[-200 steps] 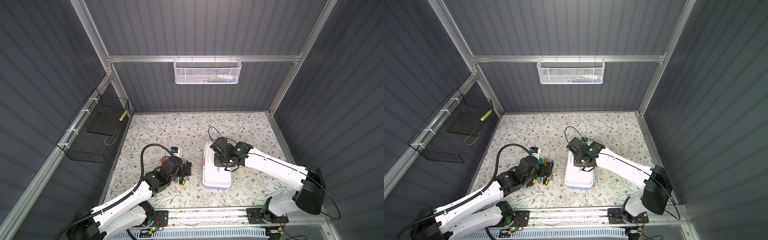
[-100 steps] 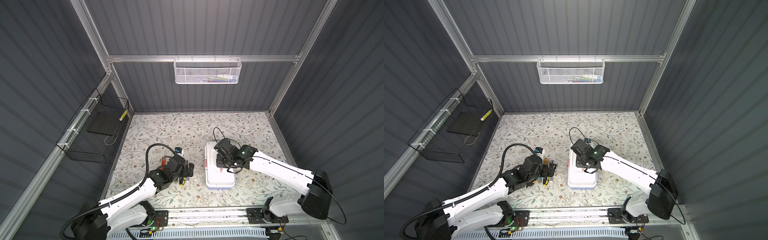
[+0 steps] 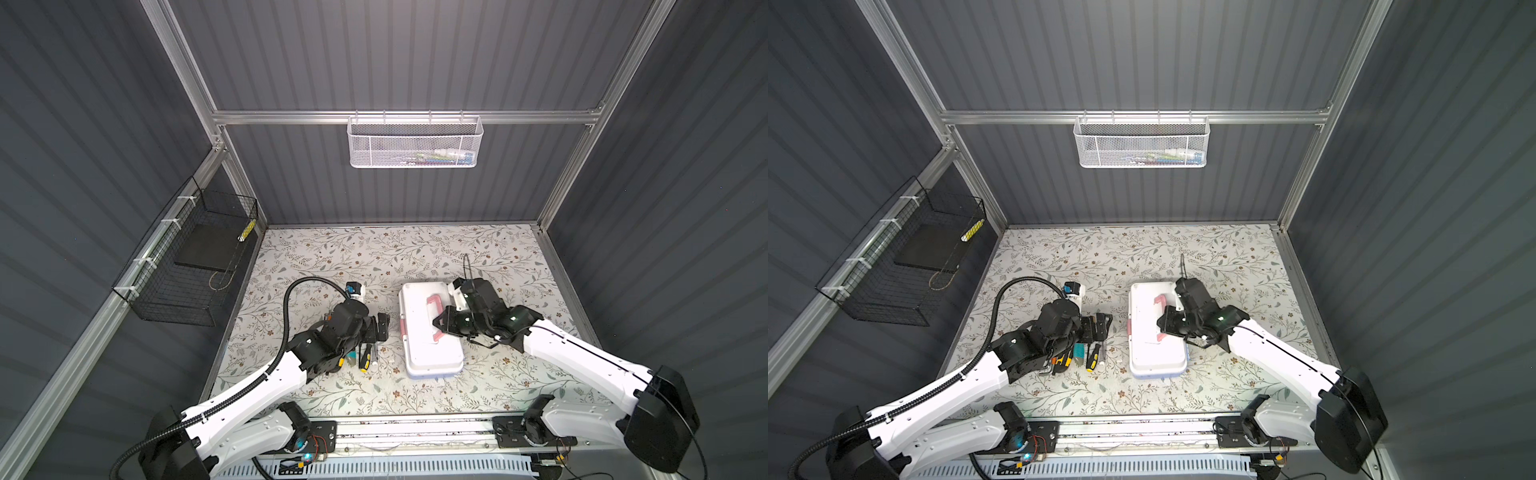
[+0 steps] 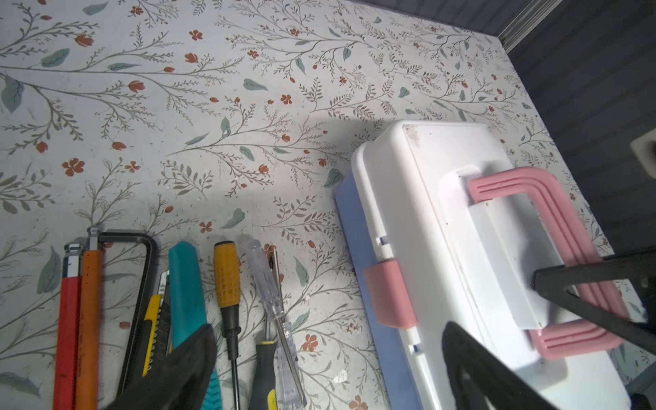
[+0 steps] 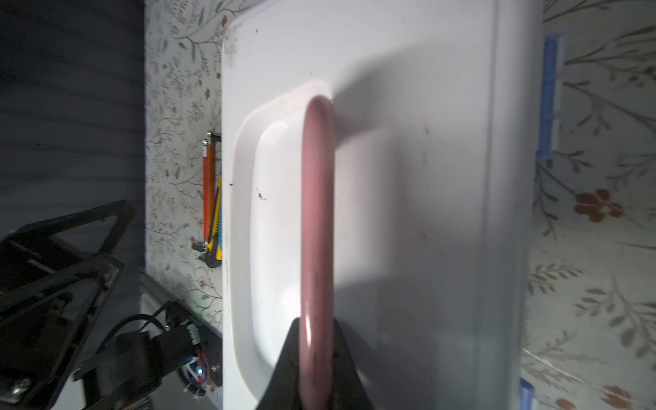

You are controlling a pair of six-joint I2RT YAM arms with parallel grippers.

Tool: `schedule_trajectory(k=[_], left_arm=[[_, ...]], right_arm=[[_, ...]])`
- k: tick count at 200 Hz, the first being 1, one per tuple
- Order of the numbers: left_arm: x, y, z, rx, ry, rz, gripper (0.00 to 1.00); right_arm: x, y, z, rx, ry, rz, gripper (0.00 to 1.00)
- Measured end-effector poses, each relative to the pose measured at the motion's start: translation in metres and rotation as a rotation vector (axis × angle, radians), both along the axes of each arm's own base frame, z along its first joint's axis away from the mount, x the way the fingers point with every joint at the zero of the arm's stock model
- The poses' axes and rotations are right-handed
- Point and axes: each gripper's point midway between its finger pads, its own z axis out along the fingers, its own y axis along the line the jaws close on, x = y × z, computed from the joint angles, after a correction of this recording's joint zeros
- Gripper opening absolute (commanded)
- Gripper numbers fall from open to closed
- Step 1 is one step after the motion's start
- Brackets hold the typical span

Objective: Pack the tool kit
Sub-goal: 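Pull the handle toward the right arm, tipping the toolbox, while left gripper holds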

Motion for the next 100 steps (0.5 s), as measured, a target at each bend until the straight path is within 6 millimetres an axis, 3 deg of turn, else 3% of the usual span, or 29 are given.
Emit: schedule_trajectory(k=[25, 60, 100], left_arm=[[-0.001, -0.012, -0.003, -0.019, 0.034, -0.037, 0.99], [-0.006, -0.028, -0.017, -0.035, 0.106, -0.094, 0.99], [-0.004, -0.047, -0.003, -0.092, 0.118, -0.144, 0.99]], right_arm=[[0.007, -0.002, 0.005, 0.155, 0.0, 0.024, 0.0], [0.002, -0.004, 0.003, 0.366, 0.031, 0.066, 0.0], [0.0, -0.025, -0.002, 0.458, 0.041, 0.039, 0.0]])
